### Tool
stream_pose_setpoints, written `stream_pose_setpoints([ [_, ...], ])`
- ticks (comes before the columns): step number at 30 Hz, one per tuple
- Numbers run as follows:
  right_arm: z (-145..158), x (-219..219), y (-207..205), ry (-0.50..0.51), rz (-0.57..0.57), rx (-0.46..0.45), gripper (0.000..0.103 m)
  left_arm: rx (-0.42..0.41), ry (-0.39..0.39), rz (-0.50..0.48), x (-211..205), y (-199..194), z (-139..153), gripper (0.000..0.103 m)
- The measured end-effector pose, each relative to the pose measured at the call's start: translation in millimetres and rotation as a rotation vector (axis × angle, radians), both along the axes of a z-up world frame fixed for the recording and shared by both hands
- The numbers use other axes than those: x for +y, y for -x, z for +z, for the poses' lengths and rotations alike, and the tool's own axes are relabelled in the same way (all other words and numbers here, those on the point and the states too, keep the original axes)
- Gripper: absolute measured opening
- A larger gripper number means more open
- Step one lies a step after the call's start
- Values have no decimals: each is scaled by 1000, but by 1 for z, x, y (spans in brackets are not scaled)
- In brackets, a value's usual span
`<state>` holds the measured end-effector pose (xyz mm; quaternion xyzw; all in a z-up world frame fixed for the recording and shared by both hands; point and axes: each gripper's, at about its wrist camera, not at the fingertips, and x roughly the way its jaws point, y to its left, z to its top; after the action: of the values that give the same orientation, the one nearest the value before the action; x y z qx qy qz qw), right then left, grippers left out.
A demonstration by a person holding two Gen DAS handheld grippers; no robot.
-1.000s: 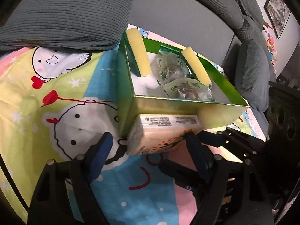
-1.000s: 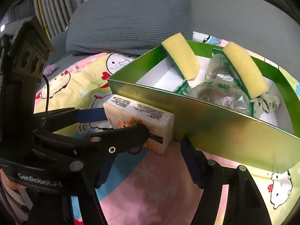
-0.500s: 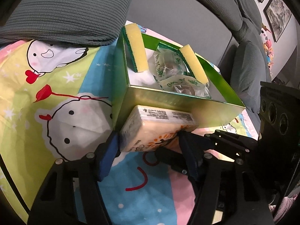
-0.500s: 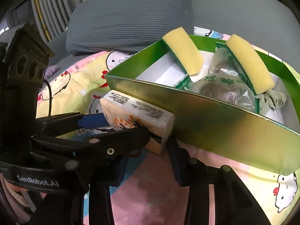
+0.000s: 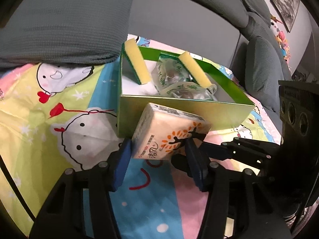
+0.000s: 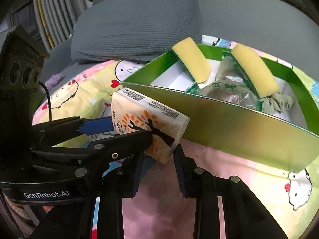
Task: Organize objects
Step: 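Lift the tissue pack and carry it over the green box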
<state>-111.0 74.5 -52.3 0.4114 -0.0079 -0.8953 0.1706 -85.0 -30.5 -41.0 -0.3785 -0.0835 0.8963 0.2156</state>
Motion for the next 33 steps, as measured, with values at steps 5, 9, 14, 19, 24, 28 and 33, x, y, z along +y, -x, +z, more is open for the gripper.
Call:
stream_pose_setpoints([
  [5, 14, 6, -16, 17, -12, 33, 32, 33, -1, -10, 9, -9, 14, 53],
  [9, 27, 10, -28, 8, -18, 64, 33, 60, 9, -22, 17, -16, 26, 53],
  [14, 41, 16, -38, 14, -30, 94, 33, 88, 21, -32, 24, -23, 39, 53],
  [19, 55, 26, -46, 30, -45, 127, 33, 118, 41, -46, 33, -27, 53, 53],
  [24, 69, 36, -53, 42, -60, 162, 33, 149, 55, -61, 45, -30, 68, 53],
  [28, 77, 45, -56, 48, -71, 183, 33, 169, 66, -76, 55, -28, 77, 53],
  [33, 88, 58, -57, 58, -92, 210, 33, 193, 79, -96, 69, -25, 89, 53],
])
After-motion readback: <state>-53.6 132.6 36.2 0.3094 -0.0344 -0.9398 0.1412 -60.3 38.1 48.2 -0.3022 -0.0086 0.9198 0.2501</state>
